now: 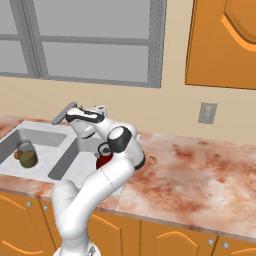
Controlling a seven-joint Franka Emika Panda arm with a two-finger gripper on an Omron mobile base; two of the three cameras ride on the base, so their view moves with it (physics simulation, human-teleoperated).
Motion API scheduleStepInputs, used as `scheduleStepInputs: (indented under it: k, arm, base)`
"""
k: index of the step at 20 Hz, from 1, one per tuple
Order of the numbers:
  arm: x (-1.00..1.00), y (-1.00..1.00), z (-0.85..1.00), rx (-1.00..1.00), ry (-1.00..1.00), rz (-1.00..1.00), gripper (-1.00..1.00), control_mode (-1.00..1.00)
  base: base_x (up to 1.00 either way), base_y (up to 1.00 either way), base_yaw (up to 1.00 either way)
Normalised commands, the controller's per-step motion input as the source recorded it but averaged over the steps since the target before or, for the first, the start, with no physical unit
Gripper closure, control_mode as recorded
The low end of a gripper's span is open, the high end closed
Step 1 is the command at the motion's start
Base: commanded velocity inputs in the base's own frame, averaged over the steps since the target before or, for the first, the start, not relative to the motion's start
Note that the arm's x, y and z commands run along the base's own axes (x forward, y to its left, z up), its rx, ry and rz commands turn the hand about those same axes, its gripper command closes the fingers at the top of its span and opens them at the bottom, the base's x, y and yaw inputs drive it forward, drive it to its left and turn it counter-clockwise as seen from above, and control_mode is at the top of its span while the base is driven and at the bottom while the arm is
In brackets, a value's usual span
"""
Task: Pick the jar and kettle and place them in the sink. Then turn on the water.
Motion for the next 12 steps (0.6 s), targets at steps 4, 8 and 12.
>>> scheduleStepInputs:
  k: [4, 8, 12]
  arm:
    - [-0.02, 0.00, 0.00, 0.01, 0.00, 0.06, -1.00, -1.00]
    - [0.07, 0.03, 0.00, 0.00, 0.00, 0.06, -1.00, -1.00]
    - [0.07, 0.10, -0.06, 0.00, 0.00, 0.03, -1.00, -1.00]
  base:
    - [0.00, 0.00, 0.00]
    - [0.00, 0.00, 0.00]
    - [0.00, 0.00, 0.00]
